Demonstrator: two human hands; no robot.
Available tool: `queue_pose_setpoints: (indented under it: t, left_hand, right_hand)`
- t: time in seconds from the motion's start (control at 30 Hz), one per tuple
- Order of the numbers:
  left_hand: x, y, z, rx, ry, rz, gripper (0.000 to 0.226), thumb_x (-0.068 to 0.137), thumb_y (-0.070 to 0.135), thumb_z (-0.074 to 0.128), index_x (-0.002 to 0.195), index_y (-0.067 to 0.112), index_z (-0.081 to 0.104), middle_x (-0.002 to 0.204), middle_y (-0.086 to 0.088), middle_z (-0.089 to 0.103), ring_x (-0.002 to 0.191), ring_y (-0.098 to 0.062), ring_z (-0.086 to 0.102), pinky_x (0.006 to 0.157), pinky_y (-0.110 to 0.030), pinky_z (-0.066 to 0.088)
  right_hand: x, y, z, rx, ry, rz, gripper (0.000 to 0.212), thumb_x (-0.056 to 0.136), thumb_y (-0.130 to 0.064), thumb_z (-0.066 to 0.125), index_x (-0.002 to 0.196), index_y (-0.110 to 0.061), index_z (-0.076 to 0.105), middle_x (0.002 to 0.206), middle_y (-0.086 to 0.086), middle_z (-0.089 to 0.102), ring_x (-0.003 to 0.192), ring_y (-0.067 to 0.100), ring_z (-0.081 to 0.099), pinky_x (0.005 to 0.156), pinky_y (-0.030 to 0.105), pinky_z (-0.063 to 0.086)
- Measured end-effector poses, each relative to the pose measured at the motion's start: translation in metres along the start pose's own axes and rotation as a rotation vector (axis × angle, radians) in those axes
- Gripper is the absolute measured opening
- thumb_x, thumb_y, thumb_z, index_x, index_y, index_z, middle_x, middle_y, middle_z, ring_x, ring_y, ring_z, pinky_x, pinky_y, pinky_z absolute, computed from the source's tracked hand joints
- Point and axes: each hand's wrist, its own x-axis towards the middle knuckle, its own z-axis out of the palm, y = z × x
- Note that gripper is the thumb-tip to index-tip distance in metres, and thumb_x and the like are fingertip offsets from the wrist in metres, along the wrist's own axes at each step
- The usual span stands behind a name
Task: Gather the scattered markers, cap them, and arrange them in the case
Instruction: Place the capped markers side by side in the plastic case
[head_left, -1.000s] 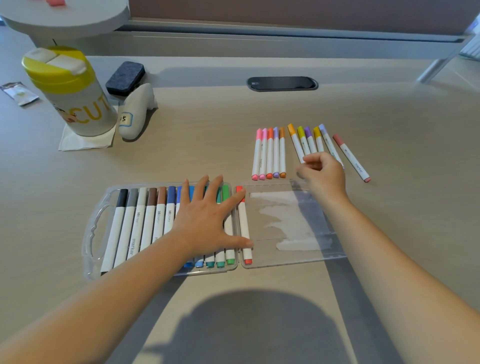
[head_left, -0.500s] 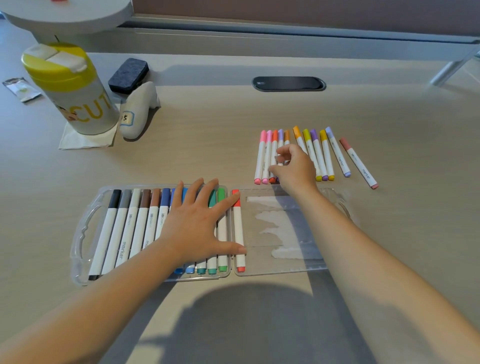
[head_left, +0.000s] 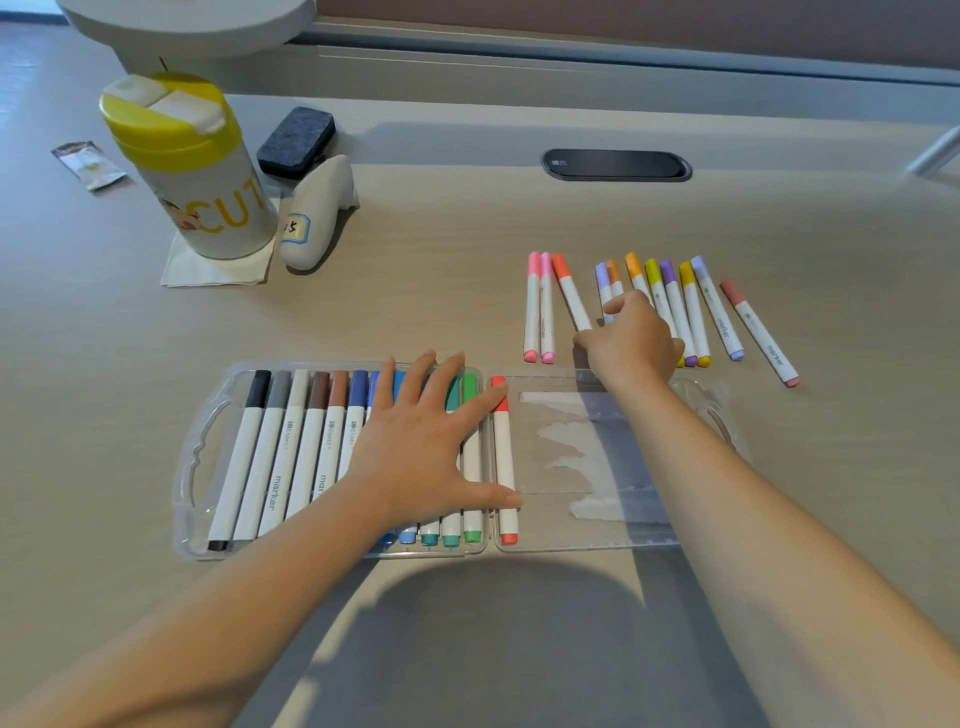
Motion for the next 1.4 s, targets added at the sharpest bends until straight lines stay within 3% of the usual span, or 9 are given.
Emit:
queue_pose_setpoints:
  t: [0.13,0.3,0.4,0.6,0.7,0.8,1.03,1.23,1.4]
  left_hand:
    - [0.0,-0.001,0.002,0.0,0.012,0.011,0.114,0.037,0.092,-0.009,0.141,0.047,-0.011,0.156,0.001,-0.008,0.143,-0.026,-0.014,0.111,-0.049,-0.016]
    - [0.001,-0.002,0.003,0.005,0.01,0.017,0.116,0.034,0.092,-0.013,0.141,0.046,-0.01,0.156,0.0,-0.007,0.143,-0.028,-0.012,0.11,-0.049,-0.016]
    - [0.0,-0.002,0.002,0.012,0.001,0.018,0.114,0.038,0.094,0.0,0.141,0.046,-0.01,0.156,0.0,-0.009,0.143,-0.028,-0.013,0.111,-0.049,-0.016]
    - [-0.001,-0.007,0.002,0.016,-0.001,0.017,0.111,0.042,0.094,0.005,0.142,0.046,-0.008,0.156,0.0,-0.007,0.143,-0.028,-0.012,0.112,-0.051,-0.013]
    - [-0.003,-0.01,0.001,0.017,0.003,0.025,0.115,0.038,0.092,0.001,0.142,0.046,-0.006,0.156,-0.001,-0.005,0.143,-0.028,-0.01,0.112,-0.051,-0.012]
    - [-0.004,-0.01,-0.001,0.006,-0.002,0.031,0.11,0.045,0.091,0.01,0.143,0.044,-0.003,0.156,0.0,-0.004,0.143,-0.027,-0.01,0.112,-0.051,-0.012]
    - [-0.007,-0.011,-0.006,-0.116,0.031,0.052,0.097,0.057,0.079,0.03,0.144,0.04,0.012,0.156,0.0,0.002,0.143,-0.024,-0.007,0.113,-0.043,-0.012]
    - [-0.012,-0.013,-0.005,-0.281,0.182,0.068,0.096,0.054,0.073,0.022,0.136,0.026,0.041,0.142,0.003,0.039,0.136,-0.019,0.023,0.112,-0.035,0.013]
    - [-0.013,-0.013,-0.004,-0.319,0.228,0.053,0.091,0.058,0.07,0.024,0.132,0.022,0.047,0.136,0.001,0.045,0.131,-0.017,0.03,0.11,-0.034,0.018]
  right_hand:
    - [-0.004,-0.002,-0.013,0.235,-0.052,0.093,0.029,0.083,-0.012,0.06,0.112,-0.01,0.057,0.109,0.005,0.06,0.1,0.025,0.058,0.088,0.037,0.045]
    - [-0.027,0.001,-0.04,0.857,-0.261,0.172,0.02,0.087,-0.002,0.052,0.105,-0.003,0.062,0.071,0.002,0.057,0.051,0.004,0.056,0.044,0.016,0.044]
    - [-0.045,0.007,-0.047,1.008,-0.408,0.119,0.029,0.087,0.007,0.049,0.109,-0.011,0.05,0.077,0.006,0.058,0.044,0.002,0.06,0.044,0.012,0.045]
    - [-0.072,0.015,-0.051,0.582,-0.692,0.072,0.017,0.092,-0.009,0.046,0.078,-0.014,0.053,0.071,0.004,0.059,0.063,0.012,0.057,0.066,0.025,0.044]
    - [-0.078,0.018,-0.054,0.525,-0.764,0.09,0.029,0.096,-0.022,0.042,0.075,-0.01,0.058,0.07,0.002,0.057,0.063,0.011,0.053,0.061,0.021,0.047]
    - [-0.085,0.02,-0.054,0.544,-0.846,0.103,0.021,0.094,-0.017,0.044,0.092,-0.004,0.06,0.07,0.006,0.056,0.06,0.015,0.055,0.051,0.017,0.053]
    - [-0.094,0.017,-0.033,0.614,-0.807,0.158,0.006,0.086,-0.004,0.058,0.081,-0.005,0.06,0.065,0.008,0.063,0.053,0.014,0.06,0.045,0.018,0.051]
    - [-0.091,0.009,-0.026,0.531,-0.806,0.144,0.011,0.083,-0.001,0.062,0.072,-0.004,0.061,0.054,0.007,0.059,0.037,0.008,0.051,0.044,0.018,0.052]
    - [-0.093,0.004,-0.018,0.391,-0.768,0.027,0.017,0.08,-0.003,0.066,0.068,-0.009,0.056,0.062,0.006,0.06,0.053,0.014,0.055,0.054,0.023,0.051]
